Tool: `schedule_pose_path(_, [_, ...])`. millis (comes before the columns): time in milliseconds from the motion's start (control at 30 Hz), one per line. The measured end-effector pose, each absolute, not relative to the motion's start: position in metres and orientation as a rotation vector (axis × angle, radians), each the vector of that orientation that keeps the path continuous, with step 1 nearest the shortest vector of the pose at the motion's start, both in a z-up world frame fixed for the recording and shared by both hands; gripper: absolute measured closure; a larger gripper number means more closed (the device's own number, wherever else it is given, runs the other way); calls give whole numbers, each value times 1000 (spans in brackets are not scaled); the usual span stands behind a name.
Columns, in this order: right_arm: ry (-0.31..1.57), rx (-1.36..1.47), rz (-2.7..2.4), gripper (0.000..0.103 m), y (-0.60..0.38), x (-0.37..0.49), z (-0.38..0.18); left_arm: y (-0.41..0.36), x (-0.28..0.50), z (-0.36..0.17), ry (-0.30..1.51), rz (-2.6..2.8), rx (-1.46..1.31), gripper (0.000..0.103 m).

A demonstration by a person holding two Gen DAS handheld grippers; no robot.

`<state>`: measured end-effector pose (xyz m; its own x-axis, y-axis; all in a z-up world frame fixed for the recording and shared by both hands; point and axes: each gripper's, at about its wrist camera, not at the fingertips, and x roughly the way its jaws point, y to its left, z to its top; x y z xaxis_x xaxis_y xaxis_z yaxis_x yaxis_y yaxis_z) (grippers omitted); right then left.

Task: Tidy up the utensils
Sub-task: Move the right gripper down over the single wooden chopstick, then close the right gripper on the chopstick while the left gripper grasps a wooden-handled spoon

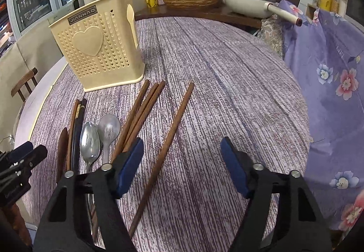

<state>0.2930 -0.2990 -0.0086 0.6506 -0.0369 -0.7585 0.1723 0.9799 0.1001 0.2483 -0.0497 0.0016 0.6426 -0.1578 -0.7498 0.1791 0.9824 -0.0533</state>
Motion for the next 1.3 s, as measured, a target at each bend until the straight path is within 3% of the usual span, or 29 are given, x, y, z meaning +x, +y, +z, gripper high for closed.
schedule_pose_path(300, [951, 299, -132, 56, -322, 341, -19, -33, 261, -2, 878, -159, 1, 46])
schedule_pose_path(633, [983, 212, -239, 72, -313, 368, -28, -39, 260, -4, 879, -172, 3, 47])
schedule_pose_path(800, [981, 177, -249, 88, -305, 374, -29, -49, 258, -8, 886, -190, 18, 47])
schedule_pose_path(1300, [998, 186, -232, 92, -303, 370, -28, -72, 262, -23, 933, -172, 89, 65])
